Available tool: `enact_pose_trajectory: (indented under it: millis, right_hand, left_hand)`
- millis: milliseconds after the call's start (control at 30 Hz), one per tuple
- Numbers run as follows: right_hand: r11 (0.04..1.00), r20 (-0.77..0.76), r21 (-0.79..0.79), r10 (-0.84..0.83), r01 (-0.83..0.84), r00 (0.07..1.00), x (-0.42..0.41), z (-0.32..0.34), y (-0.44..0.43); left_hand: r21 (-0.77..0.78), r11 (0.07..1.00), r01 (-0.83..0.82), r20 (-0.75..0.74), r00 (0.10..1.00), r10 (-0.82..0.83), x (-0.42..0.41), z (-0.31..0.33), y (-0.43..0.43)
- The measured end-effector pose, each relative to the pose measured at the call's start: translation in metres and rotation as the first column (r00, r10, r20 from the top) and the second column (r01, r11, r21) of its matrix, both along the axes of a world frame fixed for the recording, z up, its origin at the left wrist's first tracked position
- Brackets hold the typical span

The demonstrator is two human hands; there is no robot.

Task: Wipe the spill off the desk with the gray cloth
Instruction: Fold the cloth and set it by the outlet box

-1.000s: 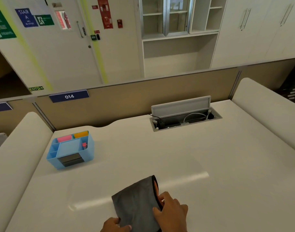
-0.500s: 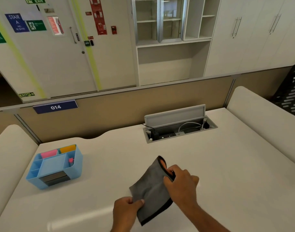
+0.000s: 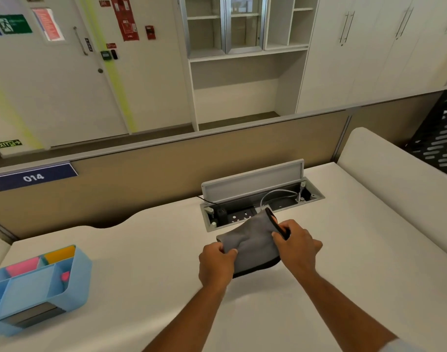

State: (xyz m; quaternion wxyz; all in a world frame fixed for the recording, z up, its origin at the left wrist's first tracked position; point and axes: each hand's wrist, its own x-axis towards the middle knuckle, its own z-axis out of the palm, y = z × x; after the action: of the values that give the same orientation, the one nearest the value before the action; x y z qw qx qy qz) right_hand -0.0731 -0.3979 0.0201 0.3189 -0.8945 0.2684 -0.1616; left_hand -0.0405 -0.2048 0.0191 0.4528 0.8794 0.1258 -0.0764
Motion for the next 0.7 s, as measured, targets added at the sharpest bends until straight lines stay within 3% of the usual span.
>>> enact_pose_trajectory:
  millis: [200, 433, 600, 700]
  right_hand:
    - [0.999, 0.018, 0.033, -0.040, 0.039, 0.999, 0.028, -0.023, -0.029]
    - [0.984, -0.237, 0.093, -0.125, 0.151, 0.964, 0.012, -0.058, -0.047]
    - [0.984, -0.379, 0.033, -0.149, 0.174, 0.913, 0.002, -0.068, -0.056]
    - [0.983, -0.415, -0.035, -0.179, 0.181, 0.892, 0.000, -0.067, -0.057]
  left_hand:
    - [0.093, 0.996, 0.009, 0.084, 0.996, -0.016, 0.024, -0.016, -0.033]
    - [0.012, 1.000, 0.001, -0.123, 0.992, 0.001, 0.013, -0.043, -0.043]
    - [-0.142, 0.988, -0.057, -0.222, 0.975, 0.024, 0.007, -0.052, -0.037]
    - [-0.152, 0.986, -0.075, -0.231, 0.972, 0.038, 0.005, -0.053, -0.032]
